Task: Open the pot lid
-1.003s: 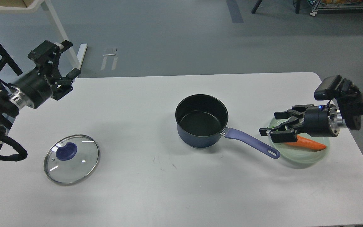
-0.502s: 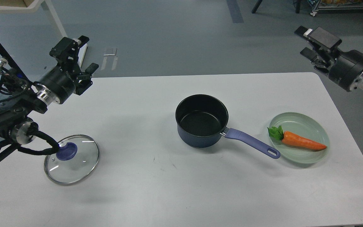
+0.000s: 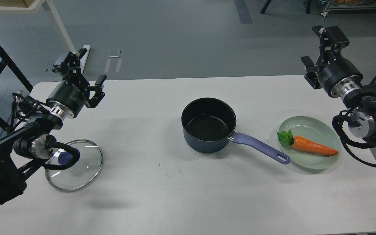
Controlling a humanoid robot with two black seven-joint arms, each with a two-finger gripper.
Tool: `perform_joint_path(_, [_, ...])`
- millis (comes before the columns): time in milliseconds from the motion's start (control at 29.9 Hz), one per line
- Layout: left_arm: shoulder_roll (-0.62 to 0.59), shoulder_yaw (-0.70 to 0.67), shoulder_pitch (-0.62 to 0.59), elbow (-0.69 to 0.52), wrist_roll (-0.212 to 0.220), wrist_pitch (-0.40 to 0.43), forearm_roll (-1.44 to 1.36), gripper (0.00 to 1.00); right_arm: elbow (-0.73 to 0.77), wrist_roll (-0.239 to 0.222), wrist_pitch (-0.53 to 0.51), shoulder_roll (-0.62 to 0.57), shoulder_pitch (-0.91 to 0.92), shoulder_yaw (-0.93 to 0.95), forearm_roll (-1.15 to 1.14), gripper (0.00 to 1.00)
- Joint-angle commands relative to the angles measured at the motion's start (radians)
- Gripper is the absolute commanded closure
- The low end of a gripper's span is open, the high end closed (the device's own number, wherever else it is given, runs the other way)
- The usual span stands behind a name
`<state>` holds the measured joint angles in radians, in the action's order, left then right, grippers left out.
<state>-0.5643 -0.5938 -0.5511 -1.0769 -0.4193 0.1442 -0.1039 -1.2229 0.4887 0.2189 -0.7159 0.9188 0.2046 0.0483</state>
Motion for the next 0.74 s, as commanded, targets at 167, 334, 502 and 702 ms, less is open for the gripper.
perform_joint_path(167, [0.092,-0.148,0.131,0.002,0.083,0.156,0.004,0.01,-0.010,0.000,-0.081,0.072,-0.182,0.188,0.005,0.00])
perform_joint_path(334, [0.100,-0.199,0.181,0.000,0.083,0.202,-0.005,0.01,-0.007,0.000,-0.309,0.070,-0.233,0.199,0.005,0.00])
perform_joint_path(502, [0.086,-0.218,0.203,-0.001,0.089,0.253,-0.011,0.01,-0.009,0.000,-0.371,0.076,-0.256,0.185,-0.008,0.00])
perform_joint_path(702, [0.087,-0.230,0.206,0.000,0.093,0.272,-0.011,0.01,-0.012,0.000,-0.371,0.099,-0.276,0.190,-0.011,0.00])
